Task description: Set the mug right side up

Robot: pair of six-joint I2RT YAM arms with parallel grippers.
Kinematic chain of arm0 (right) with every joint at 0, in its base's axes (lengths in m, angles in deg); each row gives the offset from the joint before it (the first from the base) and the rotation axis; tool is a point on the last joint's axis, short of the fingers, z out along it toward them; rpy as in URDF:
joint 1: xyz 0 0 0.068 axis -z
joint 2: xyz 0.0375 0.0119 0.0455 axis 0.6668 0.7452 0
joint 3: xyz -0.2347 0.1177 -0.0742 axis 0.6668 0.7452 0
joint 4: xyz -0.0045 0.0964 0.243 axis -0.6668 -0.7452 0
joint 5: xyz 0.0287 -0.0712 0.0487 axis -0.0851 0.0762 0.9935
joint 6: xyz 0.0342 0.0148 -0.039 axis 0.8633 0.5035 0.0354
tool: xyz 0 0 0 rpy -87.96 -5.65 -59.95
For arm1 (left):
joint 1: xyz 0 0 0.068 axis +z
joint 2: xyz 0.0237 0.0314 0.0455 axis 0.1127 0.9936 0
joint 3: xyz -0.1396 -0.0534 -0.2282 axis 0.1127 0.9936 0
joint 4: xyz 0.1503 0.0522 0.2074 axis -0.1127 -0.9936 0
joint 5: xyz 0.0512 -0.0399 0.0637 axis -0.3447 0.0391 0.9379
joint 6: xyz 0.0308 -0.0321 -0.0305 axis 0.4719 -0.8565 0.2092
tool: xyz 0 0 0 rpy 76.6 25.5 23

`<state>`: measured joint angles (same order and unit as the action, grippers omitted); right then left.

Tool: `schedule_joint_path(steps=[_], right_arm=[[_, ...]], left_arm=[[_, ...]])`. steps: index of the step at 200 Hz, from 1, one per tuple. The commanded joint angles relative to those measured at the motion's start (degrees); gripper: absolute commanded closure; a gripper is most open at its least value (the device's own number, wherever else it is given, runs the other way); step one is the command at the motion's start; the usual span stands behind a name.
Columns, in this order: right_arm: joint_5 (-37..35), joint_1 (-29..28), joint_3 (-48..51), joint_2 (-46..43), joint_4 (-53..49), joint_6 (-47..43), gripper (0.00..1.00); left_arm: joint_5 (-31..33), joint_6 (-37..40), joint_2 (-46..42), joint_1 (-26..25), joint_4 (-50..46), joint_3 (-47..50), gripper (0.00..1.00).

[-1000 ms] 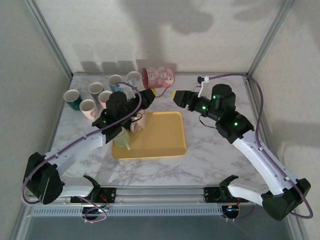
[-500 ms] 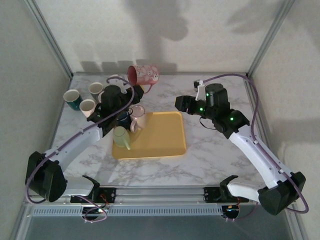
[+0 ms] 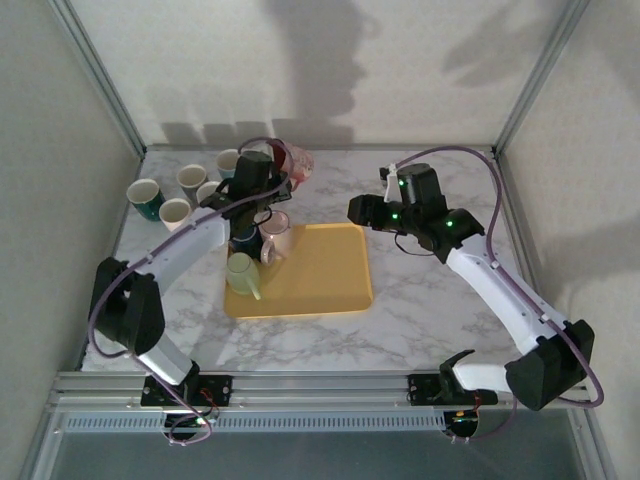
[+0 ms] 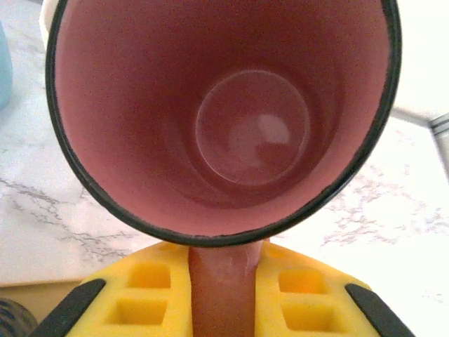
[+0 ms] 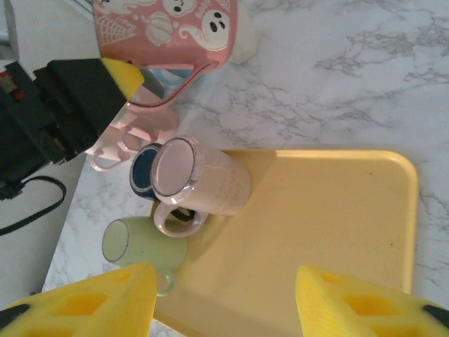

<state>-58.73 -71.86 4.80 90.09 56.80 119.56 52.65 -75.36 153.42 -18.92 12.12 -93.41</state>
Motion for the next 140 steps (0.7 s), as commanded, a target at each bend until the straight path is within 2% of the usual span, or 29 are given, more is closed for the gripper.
schedule_joint_path(steps=[1,54,140], right_arm=[[-0.49,0.48,-2.08,0.65,-1.83,-0.95,0.44],[-0.64,1.02,-2.01,2.64,-2.95,-1.89,0.43],[0.48,2.96,-1.73,4.88,-3.52,-2.11,0.42]], left_arm=[[4.22,3.60,2.29,0.16,0.62,-6.65,1.00],[12.24,5.97,13.35,-0.32,-7.01,-16.31,1.00],[12.41,8.84,23.09,-0.57,-9.76,-23.44,1.00]])
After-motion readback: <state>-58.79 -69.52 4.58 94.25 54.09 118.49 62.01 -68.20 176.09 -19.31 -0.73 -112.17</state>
